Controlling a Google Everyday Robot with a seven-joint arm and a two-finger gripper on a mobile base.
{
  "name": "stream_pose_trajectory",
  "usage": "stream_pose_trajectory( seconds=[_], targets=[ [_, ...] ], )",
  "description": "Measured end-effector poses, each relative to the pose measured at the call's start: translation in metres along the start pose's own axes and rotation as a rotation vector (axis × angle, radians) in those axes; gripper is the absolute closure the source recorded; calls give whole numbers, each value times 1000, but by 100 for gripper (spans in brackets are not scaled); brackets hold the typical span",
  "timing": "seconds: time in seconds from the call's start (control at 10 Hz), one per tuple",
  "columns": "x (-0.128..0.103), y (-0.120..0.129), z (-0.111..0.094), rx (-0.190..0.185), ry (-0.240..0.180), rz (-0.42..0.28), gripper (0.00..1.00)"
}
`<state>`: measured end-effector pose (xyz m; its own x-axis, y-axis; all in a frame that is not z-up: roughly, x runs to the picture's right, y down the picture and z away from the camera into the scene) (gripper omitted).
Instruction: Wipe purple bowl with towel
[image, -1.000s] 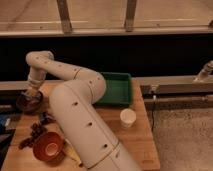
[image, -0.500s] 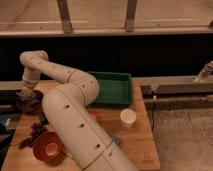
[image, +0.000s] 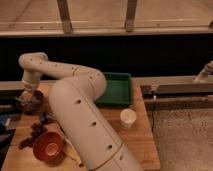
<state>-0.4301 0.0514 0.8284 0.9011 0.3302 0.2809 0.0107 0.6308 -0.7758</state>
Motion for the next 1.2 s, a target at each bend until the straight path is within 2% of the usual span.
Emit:
stream_pose_trajectory(
  seconds=[0.2, 0.3, 0.5, 0.7, 0.9, 1.2],
  targets=[
    [16, -11, -7, 25, 11, 42, 100],
    [21, -26, -7, 44, 19, 64, 100],
    [12, -47, -3, 74, 22, 78, 100],
    [-9, -63, 3, 99, 22, 69, 100],
    [-26, -63, 10, 101, 21, 29, 100],
    [-45, -36, 17, 81, 21, -48, 100]
  ],
)
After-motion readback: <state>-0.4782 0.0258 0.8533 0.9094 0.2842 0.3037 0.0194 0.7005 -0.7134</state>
